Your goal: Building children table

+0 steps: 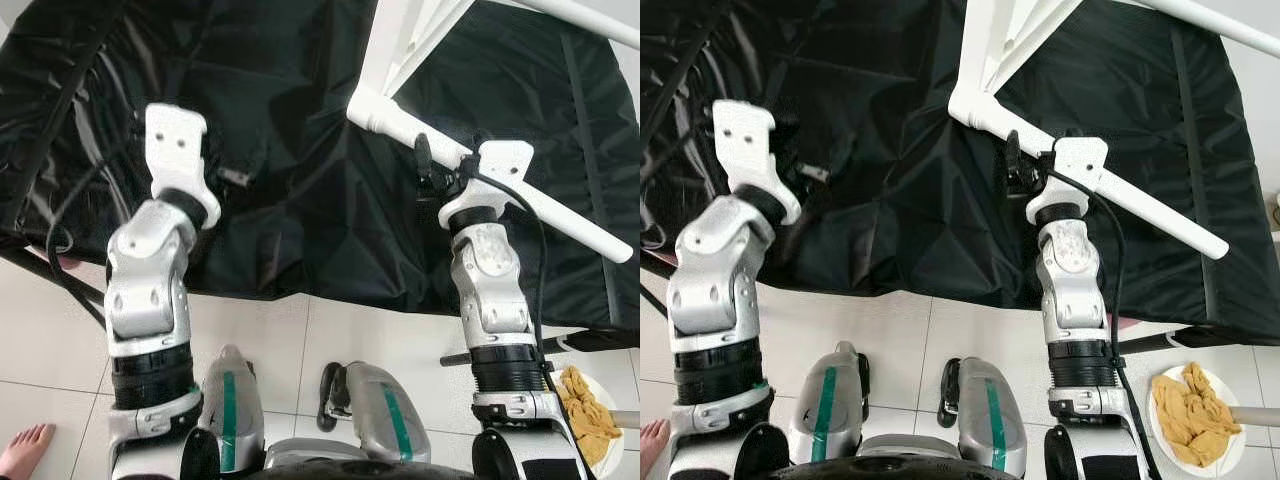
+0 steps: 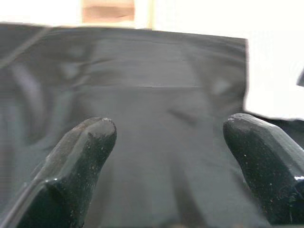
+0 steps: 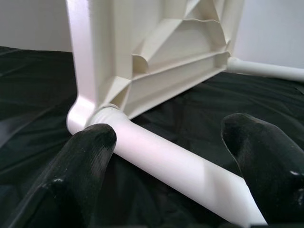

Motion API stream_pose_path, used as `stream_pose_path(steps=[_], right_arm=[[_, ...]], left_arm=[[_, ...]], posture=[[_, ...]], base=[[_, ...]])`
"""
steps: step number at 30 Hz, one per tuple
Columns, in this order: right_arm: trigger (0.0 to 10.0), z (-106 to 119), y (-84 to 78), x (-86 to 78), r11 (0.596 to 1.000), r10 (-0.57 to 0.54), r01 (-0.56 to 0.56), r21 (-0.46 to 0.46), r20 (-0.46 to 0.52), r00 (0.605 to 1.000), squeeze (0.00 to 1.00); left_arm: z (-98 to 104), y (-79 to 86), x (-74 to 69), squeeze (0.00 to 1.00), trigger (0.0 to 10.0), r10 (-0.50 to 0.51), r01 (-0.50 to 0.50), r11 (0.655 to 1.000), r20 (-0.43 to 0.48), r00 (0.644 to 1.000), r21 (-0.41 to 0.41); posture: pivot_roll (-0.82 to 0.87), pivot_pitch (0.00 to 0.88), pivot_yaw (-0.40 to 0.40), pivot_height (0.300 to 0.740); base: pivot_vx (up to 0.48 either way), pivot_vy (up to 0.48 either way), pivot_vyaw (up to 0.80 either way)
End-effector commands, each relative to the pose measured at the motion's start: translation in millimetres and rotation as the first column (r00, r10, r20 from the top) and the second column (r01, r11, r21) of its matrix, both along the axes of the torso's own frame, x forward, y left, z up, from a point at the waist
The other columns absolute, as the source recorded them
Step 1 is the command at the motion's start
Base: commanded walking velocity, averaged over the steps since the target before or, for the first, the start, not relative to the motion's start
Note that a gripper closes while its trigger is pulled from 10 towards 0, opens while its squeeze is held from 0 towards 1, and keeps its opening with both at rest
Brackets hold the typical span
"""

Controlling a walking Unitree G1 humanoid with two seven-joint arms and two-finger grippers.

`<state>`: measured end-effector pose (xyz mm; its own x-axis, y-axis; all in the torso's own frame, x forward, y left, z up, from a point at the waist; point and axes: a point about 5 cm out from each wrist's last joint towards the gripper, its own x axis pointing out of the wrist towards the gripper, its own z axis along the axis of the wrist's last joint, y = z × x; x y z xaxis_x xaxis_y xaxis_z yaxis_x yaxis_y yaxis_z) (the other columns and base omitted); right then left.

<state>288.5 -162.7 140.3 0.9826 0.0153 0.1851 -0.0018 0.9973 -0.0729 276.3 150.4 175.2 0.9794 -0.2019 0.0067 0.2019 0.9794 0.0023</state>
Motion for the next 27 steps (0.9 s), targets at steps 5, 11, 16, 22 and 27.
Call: stream_pose_path(steps=[5,11,16,22,27], right_arm=[[10.0,-5.6,-3.2,-3.1,1.0,-0.025,0.026,0.008,-0.038,0.999,0.0],[10.0,-4.3,-4.1,-2.9,0.999,-0.024,0.025,0.027,-0.049,0.998,0.0],[10.0,-3.3,-8.2,-1.5,0.998,-0.033,0.036,0.055,-0.062,0.998,0.0],[10.0,-3.1,-6.4,-1.5,0.998,-0.032,0.036,0.058,-0.067,0.997,0.0],[10.0,-3.4,-5.9,-1.5,0.997,-0.035,0.039,0.059,-0.069,0.997,0.0]], left_arm=[[-6.1,-11.1,-2.1,0.0,10.0,0.022,-0.026,0.995,-0.045,0.999,-0.093],[-4.2,-7.3,1.4,0.0,10.0,0.032,-0.045,0.988,-0.087,0.996,-0.151],[0.1,-6.6,3.7,0.0,10.0,0.037,-0.059,0.979,-0.114,0.993,-0.197],[9.7,-4.8,6.3,0.0,10.0,0.032,-0.068,0.97,-0.152,0.988,-0.232],[11.0,-3.4,6.6,0.0,10.0,0.036,-0.069,0.976,-0.159,0.987,-0.209]], posture=[[0.12,0.063,-0.046,0.74],[0.11,0.063,-0.049,0.74],[0.11,0.063,-0.052,0.74],[0.12,0.061,-0.046,0.74],[0.12,0.054,-0.039,0.74]], base=[[0.0,0.0,0.0],[0.0,0.0,0.0],[0.0,0.0,0.0],[0.0,0.0,0.0],[0.0,0.0,0.0]])
